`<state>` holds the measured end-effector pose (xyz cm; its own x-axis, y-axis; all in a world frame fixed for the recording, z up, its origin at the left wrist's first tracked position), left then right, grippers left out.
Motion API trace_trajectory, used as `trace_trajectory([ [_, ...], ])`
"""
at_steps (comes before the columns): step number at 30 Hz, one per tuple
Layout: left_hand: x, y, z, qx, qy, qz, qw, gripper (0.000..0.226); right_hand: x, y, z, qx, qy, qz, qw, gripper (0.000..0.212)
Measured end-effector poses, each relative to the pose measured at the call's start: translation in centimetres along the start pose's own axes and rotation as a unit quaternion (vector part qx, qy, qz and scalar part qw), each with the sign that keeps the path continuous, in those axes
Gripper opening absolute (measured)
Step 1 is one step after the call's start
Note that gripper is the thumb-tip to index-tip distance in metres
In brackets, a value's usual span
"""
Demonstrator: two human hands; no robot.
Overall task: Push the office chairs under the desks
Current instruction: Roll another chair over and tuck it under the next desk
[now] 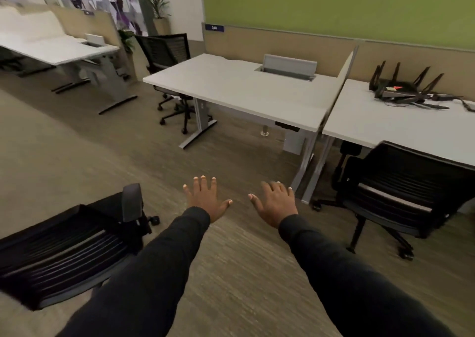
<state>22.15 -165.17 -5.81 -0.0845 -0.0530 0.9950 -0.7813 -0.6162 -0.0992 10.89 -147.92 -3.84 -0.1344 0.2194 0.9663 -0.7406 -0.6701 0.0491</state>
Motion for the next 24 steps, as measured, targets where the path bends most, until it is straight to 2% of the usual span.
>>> trace_trajectory([
  [9,-1.9,-1.9,19.0,0.110,-0.043,0.014,0.993,0.097,-5.5,3.3,18.1,0.122,-0.008,0.049,0.991,0.073],
  [14,-2.8,-3.3,28.1,0.158,-0.028,0.012,0.987,0.097,-8.5,4.9,28.0,0.195,0.006,0.076,0.978,0.073],
  [21,-4.2,-4.5,41.6,0.272,-0.029,0.031,0.961,0.099,-12.9,7.2,41.9,0.297,0.024,0.092,0.950,0.074],
  [24,-5.0,-3.6,45.5,0.291,-0.037,0.055,0.954,0.104,-15.1,8.5,46.4,0.322,0.025,0.103,0.941,0.077],
])
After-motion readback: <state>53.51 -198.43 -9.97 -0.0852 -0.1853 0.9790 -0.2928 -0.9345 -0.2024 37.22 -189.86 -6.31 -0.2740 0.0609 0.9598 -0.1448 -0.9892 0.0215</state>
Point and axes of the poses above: each hand's wrist, its own y-axis towards the middle knuckle, its own x-axis out of the back of the hand, z = x × y, the point moved 10 cm from there along y, towards the middle knuckle, and after that the axes turned 3 degrees about -z, right-handed, at the moved point
